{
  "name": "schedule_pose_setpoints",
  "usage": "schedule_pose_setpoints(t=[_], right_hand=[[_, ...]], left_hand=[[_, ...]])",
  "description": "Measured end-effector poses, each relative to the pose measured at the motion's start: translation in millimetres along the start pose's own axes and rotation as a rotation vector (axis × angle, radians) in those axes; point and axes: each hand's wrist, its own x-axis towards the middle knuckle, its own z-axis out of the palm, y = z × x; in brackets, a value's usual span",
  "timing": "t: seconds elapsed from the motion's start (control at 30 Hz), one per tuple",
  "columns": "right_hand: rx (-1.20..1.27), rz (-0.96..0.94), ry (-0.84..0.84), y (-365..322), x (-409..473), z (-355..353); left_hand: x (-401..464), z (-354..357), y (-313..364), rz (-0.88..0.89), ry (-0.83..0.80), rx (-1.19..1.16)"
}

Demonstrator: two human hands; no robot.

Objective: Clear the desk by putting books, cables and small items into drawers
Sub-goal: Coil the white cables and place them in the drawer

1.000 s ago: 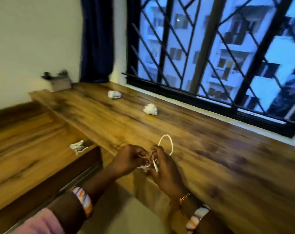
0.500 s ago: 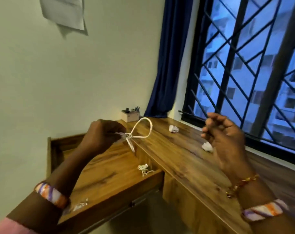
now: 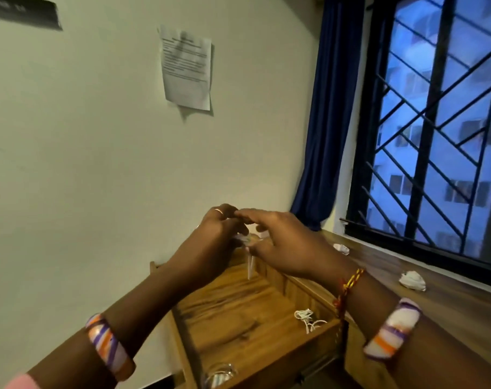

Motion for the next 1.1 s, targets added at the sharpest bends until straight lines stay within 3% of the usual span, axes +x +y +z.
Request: schedule_pose_setpoints(t=[0.07, 0.2, 0.33, 0.47, 0.6, 0.9, 1.1], right_hand=[[0.033, -0.002, -0.009, -17.4, 3.2, 6.8], [-0.107, -0.074, 0.174, -44.6, 7.4, 17.9], [-0.095, -0.047, 0.222, -66.7, 17.9, 19.5], [0.098, -0.071, 0.345, -91.0, 24.9, 6.4], [0.291, -0.078, 0.503, -111.4, 25.1, -9.0], [0.227, -0.019, 0.556, -126.5, 37.0, -12.3], [0.270, -0.002, 0.457, -128.0, 41.8, -14.3]], left_hand=[[-7.1, -19.5, -4.5, -0.010, 0.059, -0.002], [-20.1, -53.4, -3.7, -0.001, 0.159, -0.018], [-28.8, -89.3, -0.7, 0.084, 0.190, 0.136], [-29.9, -118.8, -1.6, 0.191, 0.254, 0.106], [-21.1, -144.8, -6.3, 0.142, 0.370, 0.053], [-6.1, -156.6, -18.1, 0.159, 0.407, 0.002], [-7.6, -158.0, -23.4, 0.152, 0.416, 0.058]])
